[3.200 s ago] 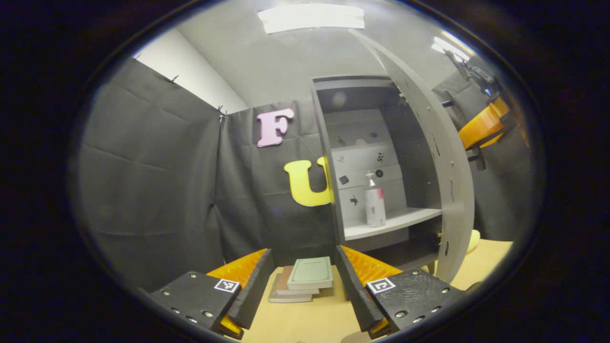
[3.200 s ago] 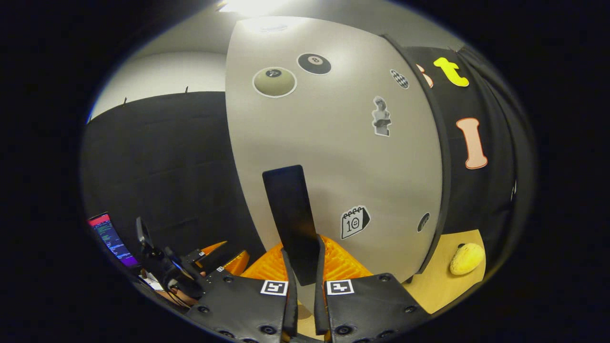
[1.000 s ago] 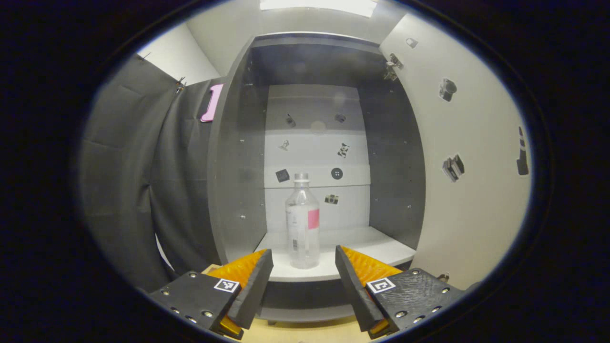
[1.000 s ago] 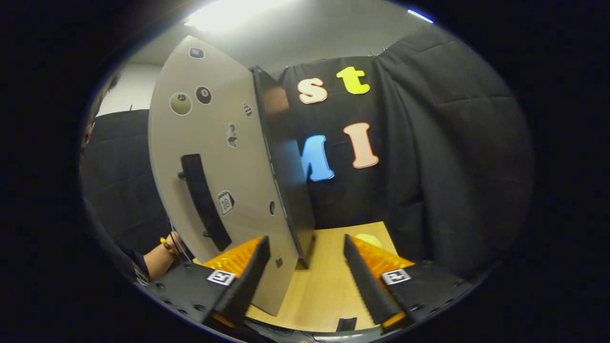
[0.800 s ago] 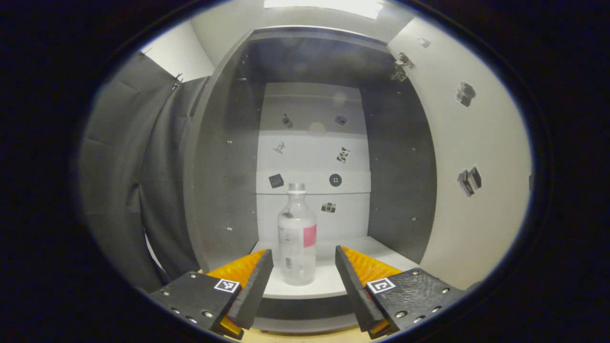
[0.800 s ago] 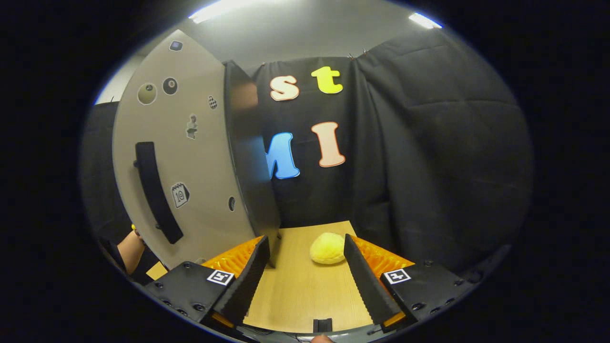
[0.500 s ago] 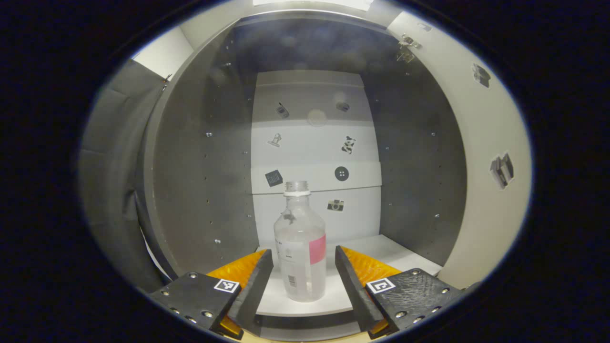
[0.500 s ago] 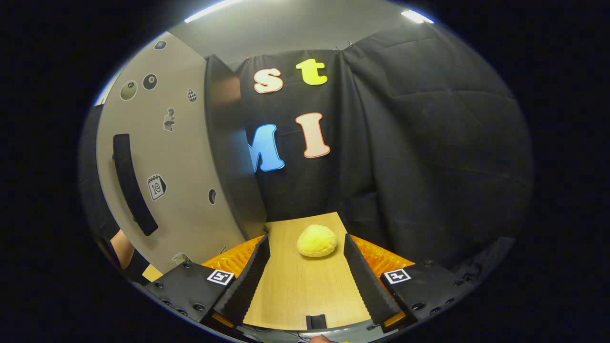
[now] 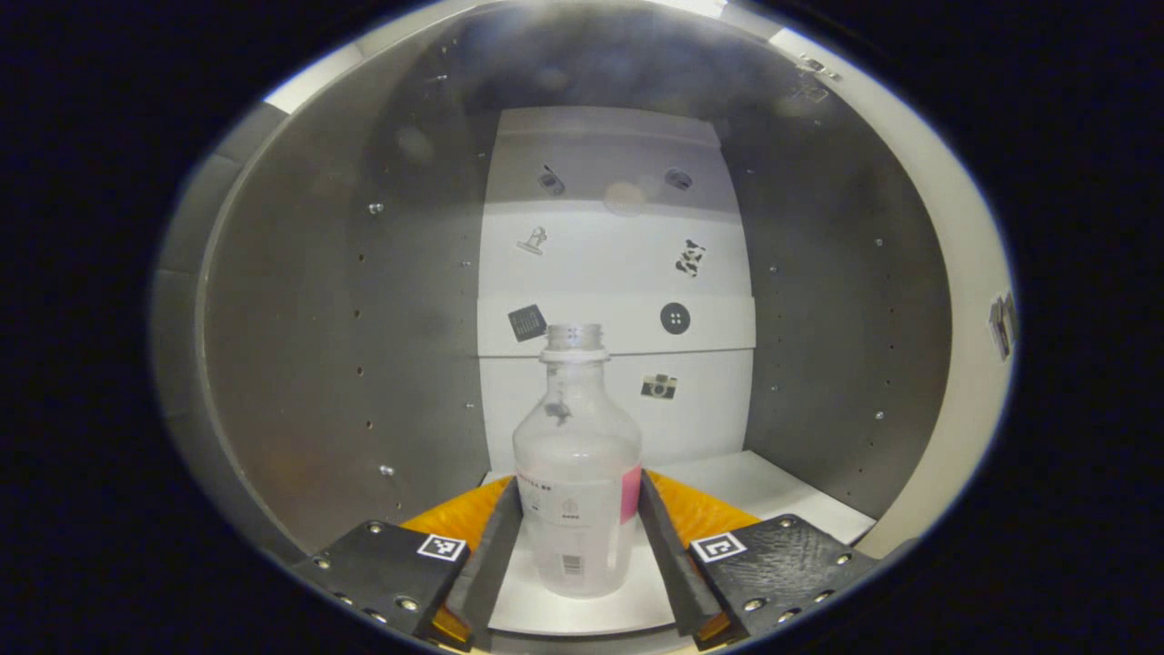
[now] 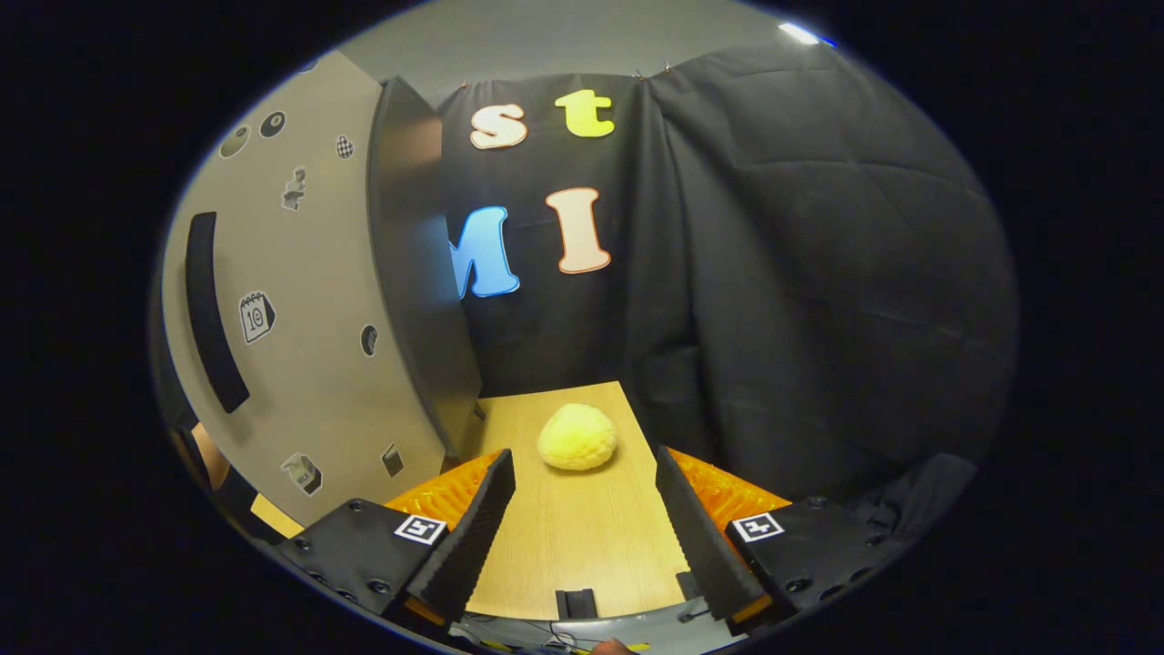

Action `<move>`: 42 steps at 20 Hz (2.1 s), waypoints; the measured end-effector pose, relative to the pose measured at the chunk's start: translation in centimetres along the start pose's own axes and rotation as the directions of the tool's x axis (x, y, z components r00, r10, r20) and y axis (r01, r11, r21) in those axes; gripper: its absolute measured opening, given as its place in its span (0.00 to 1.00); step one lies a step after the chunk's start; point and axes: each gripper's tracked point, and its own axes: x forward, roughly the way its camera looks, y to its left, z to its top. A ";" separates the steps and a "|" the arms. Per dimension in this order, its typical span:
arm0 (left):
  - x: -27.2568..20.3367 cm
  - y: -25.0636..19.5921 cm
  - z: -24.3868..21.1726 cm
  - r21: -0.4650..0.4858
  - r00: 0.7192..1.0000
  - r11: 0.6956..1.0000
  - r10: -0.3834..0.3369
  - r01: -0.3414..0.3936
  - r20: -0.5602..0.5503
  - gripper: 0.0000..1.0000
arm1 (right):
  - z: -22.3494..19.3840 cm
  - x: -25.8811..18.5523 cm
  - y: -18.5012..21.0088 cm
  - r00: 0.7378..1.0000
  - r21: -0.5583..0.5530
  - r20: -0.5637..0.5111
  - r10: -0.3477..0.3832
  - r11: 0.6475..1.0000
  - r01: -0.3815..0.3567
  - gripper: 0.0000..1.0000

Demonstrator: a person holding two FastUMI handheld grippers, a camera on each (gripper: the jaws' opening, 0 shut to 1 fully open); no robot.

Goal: Open the cabinet door with the right hand, grasp the bottle in the cabinet with the left hand and place it on the coaster, then close the cabinet door with the right hand.

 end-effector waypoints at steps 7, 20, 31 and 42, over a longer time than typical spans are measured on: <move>-4.0 0.7 1.3 -0.023 0.999 1.000 0.004 -0.003 0.048 0.75 | 0.3 1.8 0.8 1.000 -0.056 0.010 0.018 0.998 -0.018 0.98; -16.9 5.3 -0.7 -0.083 0.991 0.993 0.095 -0.087 0.097 0.72 | 0.9 5.3 4.4 0.991 -0.122 0.027 0.130 0.985 -0.126 0.93; -26.5 8.7 -11.6 -0.143 0.977 0.968 0.212 -0.209 0.010 0.72 | 0.4 5.9 5.7 0.988 -0.124 0.029 0.149 0.982 -0.145 0.98; -32.4 10.0 -22.0 -0.158 0.957 0.947 0.261 -0.280 -0.129 0.74 | 0.3 5.8 7.1 0.986 -0.146 0.007 0.169 0.975 -0.166 0.98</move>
